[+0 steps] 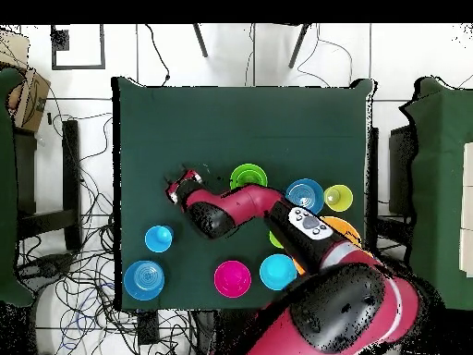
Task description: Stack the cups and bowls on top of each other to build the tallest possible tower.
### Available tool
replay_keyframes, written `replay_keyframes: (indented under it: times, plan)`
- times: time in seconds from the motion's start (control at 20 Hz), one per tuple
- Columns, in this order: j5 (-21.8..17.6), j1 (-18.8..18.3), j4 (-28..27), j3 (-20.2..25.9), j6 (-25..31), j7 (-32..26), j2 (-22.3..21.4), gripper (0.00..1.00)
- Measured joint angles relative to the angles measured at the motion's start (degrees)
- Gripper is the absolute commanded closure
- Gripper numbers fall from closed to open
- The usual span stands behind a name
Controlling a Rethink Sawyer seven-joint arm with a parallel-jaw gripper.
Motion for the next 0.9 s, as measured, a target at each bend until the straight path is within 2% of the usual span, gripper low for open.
replay_keyframes:
  times: [0.05,0.1,0.15,0.4,0.45,0.7,0.9]
  plan:
    - [0.9,1.0,0.0,-0.6,1.6,0.0,-1.1,0.00]
    - [3.1,3.8,-0.1,-2.2,6.9,0.0,-4.0,0.00]
    - [3.7,4.5,-0.1,-2.7,8.3,0.0,-4.7,0.00]
    - [8.9,11.8,-1.4,-6.6,27.9,0.0,-11.4,0.00]
    - [10.0,13.3,-1.8,-7.3,33.8,0.0,-13.1,0.00]
    - [10.9,14.8,-2.3,-8.1,44.5,0.0,-16.9,0.00]
    - [10.8,14.2,-2.3,-8.5,46.1,0.0,-19.0,0.00]
